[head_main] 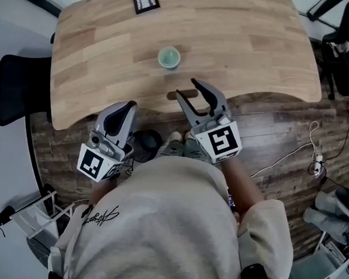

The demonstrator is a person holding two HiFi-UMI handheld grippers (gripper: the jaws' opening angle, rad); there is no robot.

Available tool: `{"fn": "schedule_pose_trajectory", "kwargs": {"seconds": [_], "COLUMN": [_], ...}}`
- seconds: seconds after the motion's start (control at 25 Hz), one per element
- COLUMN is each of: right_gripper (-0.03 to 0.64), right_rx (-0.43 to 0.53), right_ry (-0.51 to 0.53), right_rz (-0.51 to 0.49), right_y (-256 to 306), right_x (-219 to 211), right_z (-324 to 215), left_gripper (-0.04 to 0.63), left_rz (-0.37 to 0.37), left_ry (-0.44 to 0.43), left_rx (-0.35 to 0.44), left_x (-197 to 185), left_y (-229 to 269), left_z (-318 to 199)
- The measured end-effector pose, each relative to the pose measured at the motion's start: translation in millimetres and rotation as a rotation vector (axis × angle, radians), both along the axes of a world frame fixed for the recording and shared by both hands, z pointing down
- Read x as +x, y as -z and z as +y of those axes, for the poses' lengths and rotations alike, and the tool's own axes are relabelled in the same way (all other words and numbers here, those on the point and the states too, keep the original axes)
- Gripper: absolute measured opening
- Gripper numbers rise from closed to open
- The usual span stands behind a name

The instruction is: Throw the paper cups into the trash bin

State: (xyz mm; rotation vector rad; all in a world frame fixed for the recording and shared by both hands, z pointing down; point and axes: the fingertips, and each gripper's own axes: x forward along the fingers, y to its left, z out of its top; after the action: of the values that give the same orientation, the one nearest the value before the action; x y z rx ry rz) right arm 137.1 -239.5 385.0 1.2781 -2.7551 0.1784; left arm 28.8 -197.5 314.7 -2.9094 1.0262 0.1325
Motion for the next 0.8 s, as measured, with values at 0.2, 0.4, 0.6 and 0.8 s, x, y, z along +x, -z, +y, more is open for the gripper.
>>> {"fn": "schedule_pose_trajectory", "kwargs": {"seconds": [0.2,0.4,0.6,0.8], "right_gripper": [0.236,0.258,0.262,0.275], "right_rx": [0.013,-0.047,-0.126,-0.165], "right_ry": [-0.009,-0.007,0.006,0.007], "right_rz": [0.020,0.066,0.120,0.164], "right_y": [-36.8,-75.4,-114.2,-139.0], "right_x": [-3.8,-9.2,-17.9,-25.7], "right_z": [-25.8,-49.2,-70.7,-89.5], "left_gripper": [0.002,0.002,0.002,0.002], "left_rz": [-0.015,-0.025,-0.043,-0.065], "left_ry": [0.017,0.037,0.068,0.112], "left_rx": [-0.021,-0.024,-0.035,-0.055], "left_x": [-9.3,-17.2,-27.6,-42.4], "left_y": [-5.0,-5.3,-7.5,-13.0], "left_z": [1.0,1.6,4.2,6.1]}}
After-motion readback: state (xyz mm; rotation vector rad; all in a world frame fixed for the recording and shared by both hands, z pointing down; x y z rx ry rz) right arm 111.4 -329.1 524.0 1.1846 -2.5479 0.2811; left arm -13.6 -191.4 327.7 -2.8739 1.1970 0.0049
